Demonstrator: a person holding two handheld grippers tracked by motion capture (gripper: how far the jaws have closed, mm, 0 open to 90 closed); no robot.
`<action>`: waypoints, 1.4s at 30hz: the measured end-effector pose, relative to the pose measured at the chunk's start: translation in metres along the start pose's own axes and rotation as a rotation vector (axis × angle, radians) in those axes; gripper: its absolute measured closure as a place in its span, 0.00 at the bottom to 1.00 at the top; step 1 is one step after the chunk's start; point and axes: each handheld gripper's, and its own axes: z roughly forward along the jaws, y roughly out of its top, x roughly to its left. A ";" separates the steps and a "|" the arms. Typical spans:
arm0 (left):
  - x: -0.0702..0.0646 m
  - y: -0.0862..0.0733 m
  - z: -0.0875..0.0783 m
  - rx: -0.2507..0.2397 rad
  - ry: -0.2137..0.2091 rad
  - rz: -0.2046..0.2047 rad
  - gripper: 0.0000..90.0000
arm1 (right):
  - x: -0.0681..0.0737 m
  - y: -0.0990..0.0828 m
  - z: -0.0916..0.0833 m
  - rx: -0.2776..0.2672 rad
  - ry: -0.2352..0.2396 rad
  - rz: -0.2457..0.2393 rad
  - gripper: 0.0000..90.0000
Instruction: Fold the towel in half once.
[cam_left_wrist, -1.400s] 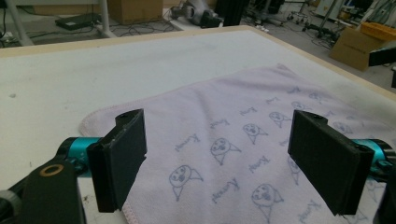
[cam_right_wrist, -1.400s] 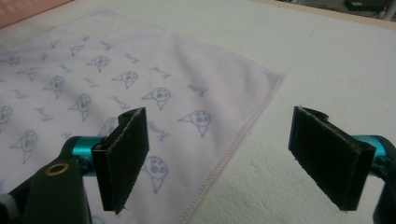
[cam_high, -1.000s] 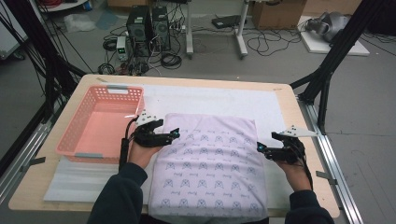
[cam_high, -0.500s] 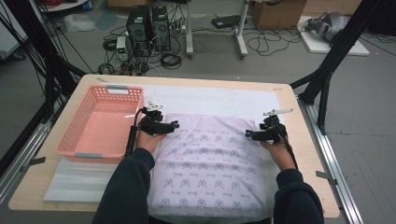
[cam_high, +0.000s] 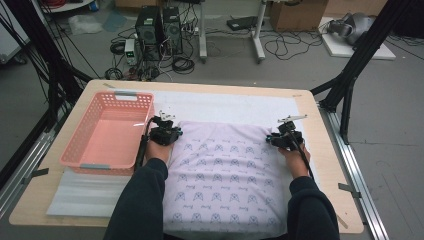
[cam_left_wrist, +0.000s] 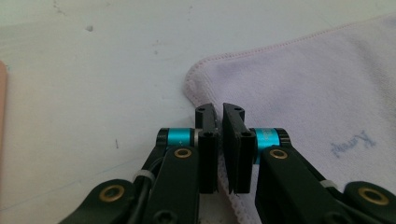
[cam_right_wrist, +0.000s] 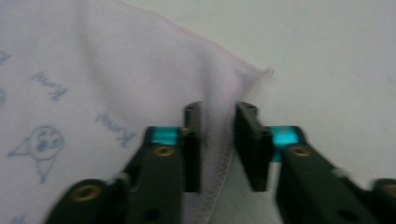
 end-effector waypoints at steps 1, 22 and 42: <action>-0.001 0.000 0.000 -0.003 -0.002 0.002 0.95 | 0.001 0.001 0.000 0.002 0.011 -0.013 0.92; -0.002 0.018 -0.056 -0.264 -0.067 -0.086 0.97 | 0.002 0.006 -0.042 -0.222 0.038 -0.027 0.96; -0.039 -0.042 -0.137 -0.308 -0.195 0.021 0.97 | 0.045 -0.057 -0.115 -0.264 0.099 -0.075 0.96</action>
